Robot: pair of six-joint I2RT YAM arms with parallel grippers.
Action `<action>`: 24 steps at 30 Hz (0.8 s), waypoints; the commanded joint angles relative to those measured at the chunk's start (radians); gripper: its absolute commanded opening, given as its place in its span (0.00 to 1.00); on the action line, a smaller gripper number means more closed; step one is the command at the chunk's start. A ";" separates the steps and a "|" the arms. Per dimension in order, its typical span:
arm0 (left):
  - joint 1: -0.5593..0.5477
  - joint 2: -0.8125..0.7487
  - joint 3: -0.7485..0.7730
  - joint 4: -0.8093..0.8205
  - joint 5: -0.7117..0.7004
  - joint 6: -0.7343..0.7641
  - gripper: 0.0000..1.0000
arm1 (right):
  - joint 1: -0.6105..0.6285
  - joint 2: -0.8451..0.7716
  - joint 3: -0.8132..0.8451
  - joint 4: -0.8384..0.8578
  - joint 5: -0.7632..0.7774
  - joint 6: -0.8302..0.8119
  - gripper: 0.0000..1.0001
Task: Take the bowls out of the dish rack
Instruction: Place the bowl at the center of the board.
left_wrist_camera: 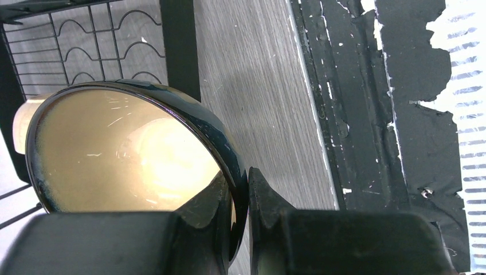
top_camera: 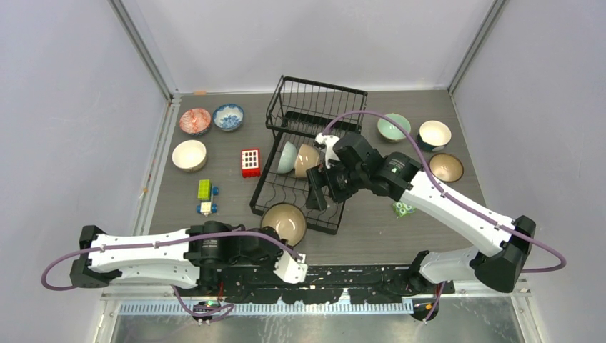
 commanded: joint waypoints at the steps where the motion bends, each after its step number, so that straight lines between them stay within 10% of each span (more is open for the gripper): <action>1: -0.006 0.009 0.042 0.044 0.000 0.092 0.00 | 0.024 0.011 0.066 -0.042 0.030 -0.023 0.86; 24: -0.007 0.025 0.072 0.040 0.154 0.063 0.00 | 0.245 0.252 0.205 -0.141 0.268 -0.055 0.61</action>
